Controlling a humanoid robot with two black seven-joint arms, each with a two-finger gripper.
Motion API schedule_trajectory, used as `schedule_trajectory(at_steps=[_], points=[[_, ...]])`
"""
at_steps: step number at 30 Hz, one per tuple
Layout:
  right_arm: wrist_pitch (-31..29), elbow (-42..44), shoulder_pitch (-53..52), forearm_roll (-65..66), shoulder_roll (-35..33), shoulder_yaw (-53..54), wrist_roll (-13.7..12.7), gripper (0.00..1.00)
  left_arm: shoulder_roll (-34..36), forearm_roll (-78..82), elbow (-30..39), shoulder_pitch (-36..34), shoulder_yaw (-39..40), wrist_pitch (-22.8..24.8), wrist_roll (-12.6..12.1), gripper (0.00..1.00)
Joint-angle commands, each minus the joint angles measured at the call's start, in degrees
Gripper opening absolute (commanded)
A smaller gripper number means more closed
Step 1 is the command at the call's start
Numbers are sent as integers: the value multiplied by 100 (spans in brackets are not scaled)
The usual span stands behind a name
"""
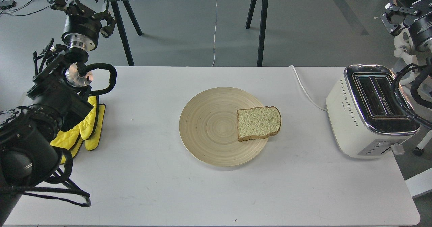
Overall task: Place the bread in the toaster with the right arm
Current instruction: 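Move the right gripper down toward the bread slice on the wooden bowl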
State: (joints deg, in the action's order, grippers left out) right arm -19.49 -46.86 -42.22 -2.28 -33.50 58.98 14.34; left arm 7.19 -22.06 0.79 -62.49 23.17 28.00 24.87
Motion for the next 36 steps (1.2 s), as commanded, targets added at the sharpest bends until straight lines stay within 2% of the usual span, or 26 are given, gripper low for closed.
schedule_trajectory(at_steps=[1, 9, 17, 23, 29, 36], points=[[-2, 1, -23, 9, 10, -9, 7, 99, -16, 0, 0, 0, -23, 0, 9, 100], [42, -288, -14, 17, -95, -140, -28, 99, 2, 0, 0, 9, -5, 0, 0, 100], [648, -1026, -128, 508, -631, -799, -28, 99, -33, 0, 0, 0, -14, 0, 0, 100], [1272, -2107, -111, 2712, -1140, -1598, 7, 99, -33, 0, 0, 0, -14, 0, 0, 100], [1448, -2336, -225, 4067, -1211, -2161, 16, 99, -33, 0, 0, 0, -14, 0, -9, 100], [2081, -2381, -348, 5036, -1019, -3638, 33, 99, -33, 0, 0, 0, -14, 0, -9, 100]])
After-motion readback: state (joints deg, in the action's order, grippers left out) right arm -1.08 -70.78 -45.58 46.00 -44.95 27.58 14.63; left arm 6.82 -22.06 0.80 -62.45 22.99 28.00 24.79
